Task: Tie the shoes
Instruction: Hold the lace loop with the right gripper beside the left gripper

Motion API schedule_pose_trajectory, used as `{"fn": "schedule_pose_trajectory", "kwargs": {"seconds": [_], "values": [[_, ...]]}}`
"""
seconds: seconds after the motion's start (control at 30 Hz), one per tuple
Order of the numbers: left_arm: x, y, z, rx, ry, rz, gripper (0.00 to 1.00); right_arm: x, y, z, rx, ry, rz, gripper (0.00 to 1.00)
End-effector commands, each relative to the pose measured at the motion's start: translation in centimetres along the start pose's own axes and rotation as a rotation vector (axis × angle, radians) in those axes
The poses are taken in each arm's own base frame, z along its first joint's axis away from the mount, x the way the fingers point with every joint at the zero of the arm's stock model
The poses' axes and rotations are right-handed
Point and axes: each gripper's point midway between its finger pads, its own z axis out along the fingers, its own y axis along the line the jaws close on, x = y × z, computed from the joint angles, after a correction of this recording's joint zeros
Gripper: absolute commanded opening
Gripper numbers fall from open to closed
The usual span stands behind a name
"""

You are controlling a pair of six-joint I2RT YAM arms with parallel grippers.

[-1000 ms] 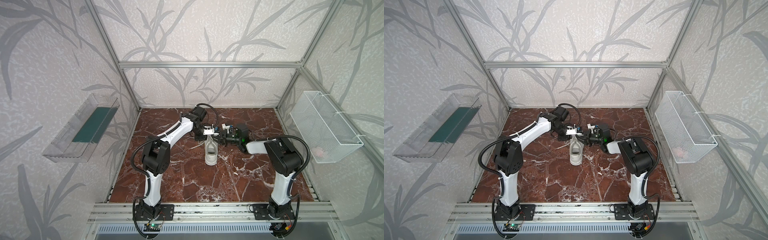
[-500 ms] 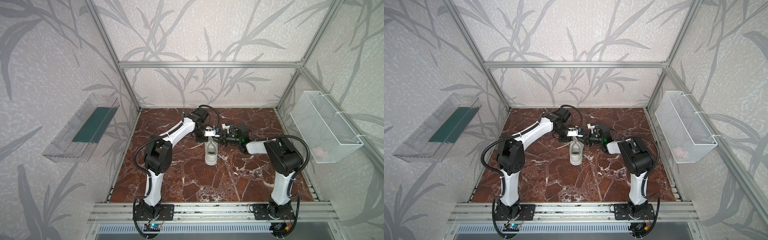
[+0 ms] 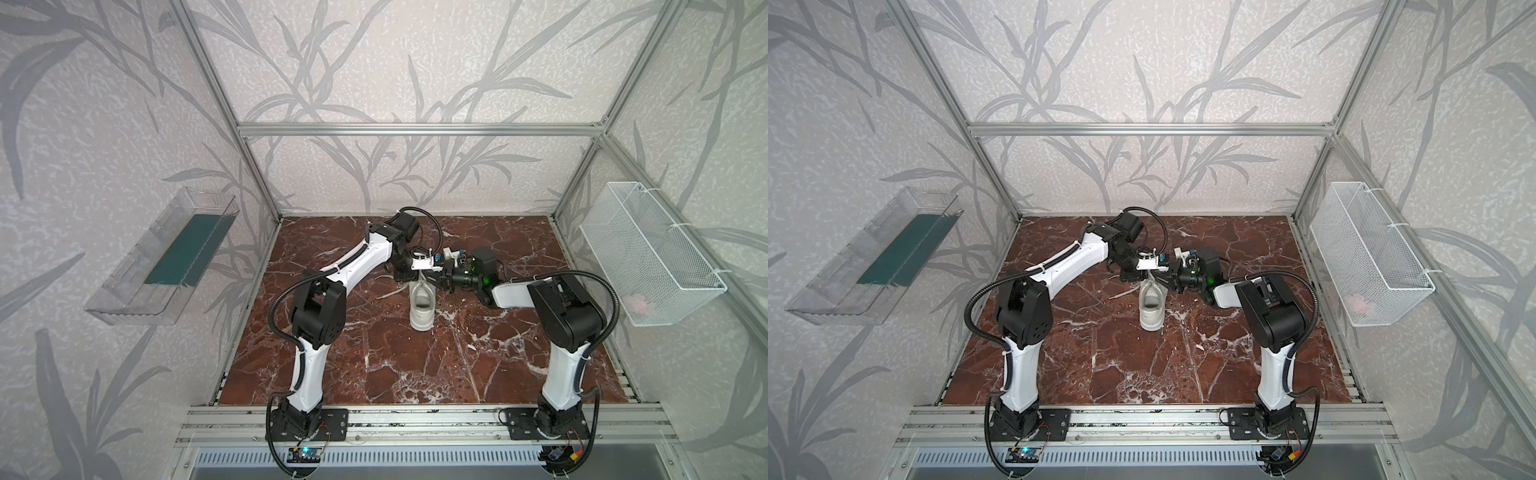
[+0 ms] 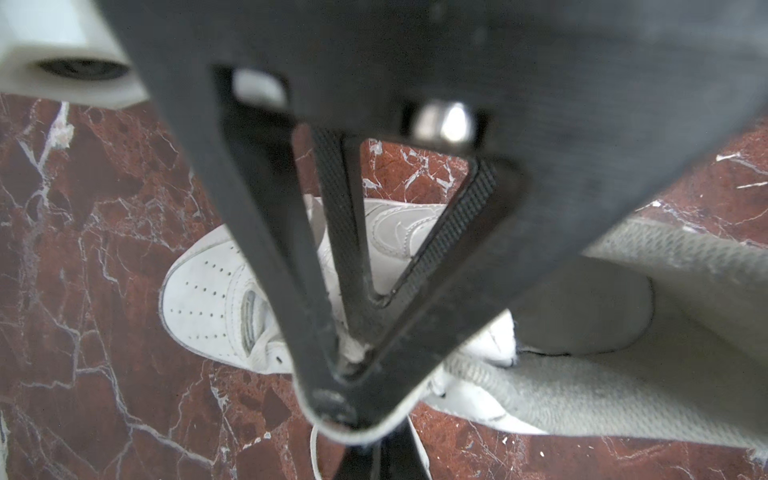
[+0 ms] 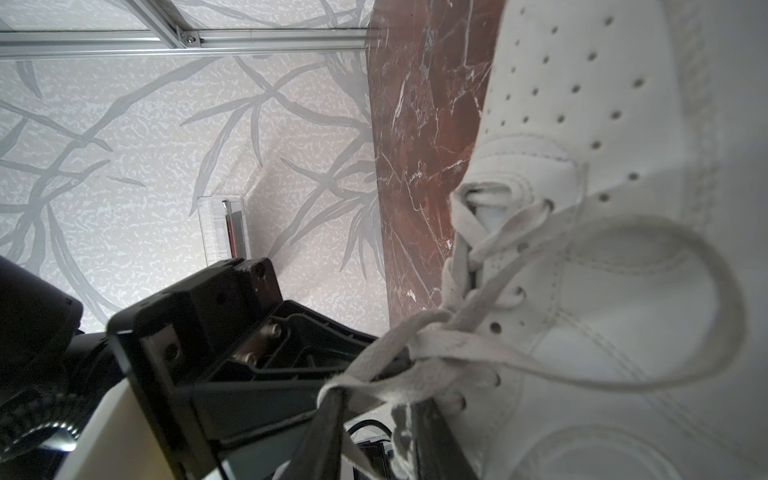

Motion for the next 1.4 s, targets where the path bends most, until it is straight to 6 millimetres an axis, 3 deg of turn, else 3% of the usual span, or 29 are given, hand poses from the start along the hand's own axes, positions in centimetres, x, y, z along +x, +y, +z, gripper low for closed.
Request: {"fn": "schedule_pose_trajectory", "kwargs": {"seconds": [0.0, 0.23, 0.6, 1.1, 1.37], "values": [[-0.9, -0.8, -0.6, 0.037, -0.025, 0.033, 0.00, 0.4, -0.2, 0.3, -0.001, 0.024, -0.011, 0.30], [-0.9, -1.4, -0.4, 0.053, -0.018, 0.076, 0.00, 0.4, 0.0, 0.4, -0.008, 0.026, -0.009, 0.34], [-2.0, -0.8, -0.7, 0.036, -0.056, 0.075, 0.00, 0.7, -0.8, 0.5, 0.015, 0.033, 0.004, 0.28], [-0.7, -0.3, -0.7, 0.002, 0.021, 0.034, 0.00, 0.8, 0.0, 0.1, 0.020, 0.035, -0.031, 0.02], [-0.2, 0.3, -1.1, -0.024, 0.031, 0.009, 0.17, 0.6, -0.2, -0.5, 0.057, 0.014, -0.061, 0.00]]}}
